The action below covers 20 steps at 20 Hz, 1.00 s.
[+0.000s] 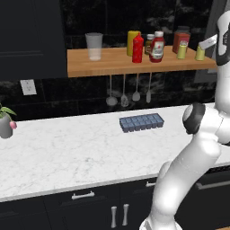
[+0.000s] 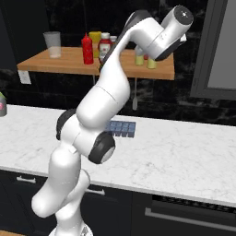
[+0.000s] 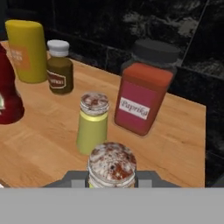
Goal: Put the shaker and condiment bottle from the counter next to their counterparts in the cabinet.
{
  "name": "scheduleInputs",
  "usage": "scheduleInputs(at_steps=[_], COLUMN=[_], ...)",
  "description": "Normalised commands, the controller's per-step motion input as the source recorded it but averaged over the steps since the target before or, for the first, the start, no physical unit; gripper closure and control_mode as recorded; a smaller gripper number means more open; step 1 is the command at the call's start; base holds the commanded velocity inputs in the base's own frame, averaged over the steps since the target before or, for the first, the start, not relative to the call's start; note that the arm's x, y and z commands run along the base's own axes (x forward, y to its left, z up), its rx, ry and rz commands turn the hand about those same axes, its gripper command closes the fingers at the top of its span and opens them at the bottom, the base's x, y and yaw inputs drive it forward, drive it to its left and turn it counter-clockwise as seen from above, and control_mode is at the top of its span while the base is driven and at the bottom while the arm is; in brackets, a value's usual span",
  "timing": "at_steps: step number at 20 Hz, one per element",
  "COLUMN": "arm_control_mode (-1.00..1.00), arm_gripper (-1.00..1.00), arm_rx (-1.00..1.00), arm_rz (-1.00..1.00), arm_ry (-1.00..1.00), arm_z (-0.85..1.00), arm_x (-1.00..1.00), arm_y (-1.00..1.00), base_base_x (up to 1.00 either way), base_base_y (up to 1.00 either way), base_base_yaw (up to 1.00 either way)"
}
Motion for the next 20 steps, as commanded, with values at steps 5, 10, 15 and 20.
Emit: scheduleInputs(at_steps=[5,10,15,20], arm_control_mode=[-1.00,-1.00,-1.00,-1.00], arm_gripper=[1.00,1.00,1.00,1.00], arm_rx=[0.00,0.00,0.01,0.03], arm_rz=[0.00,0.00,0.00,0.00], arm_ry=[0.05,0.10,0.11,0.10], arm_z=[0.05,0.08,0.08,0.07], arm_x=[0.17,0.26,0.30,0.34], arm_y=[-0.07,-0.01,-0.05,-0.18], base_base_x=[0.00,0.00,0.00,0.00], base_base_y=[0.00,0.00,0.00,0.00], base_base_yaw=[0.00,0.00,0.00,0.00])
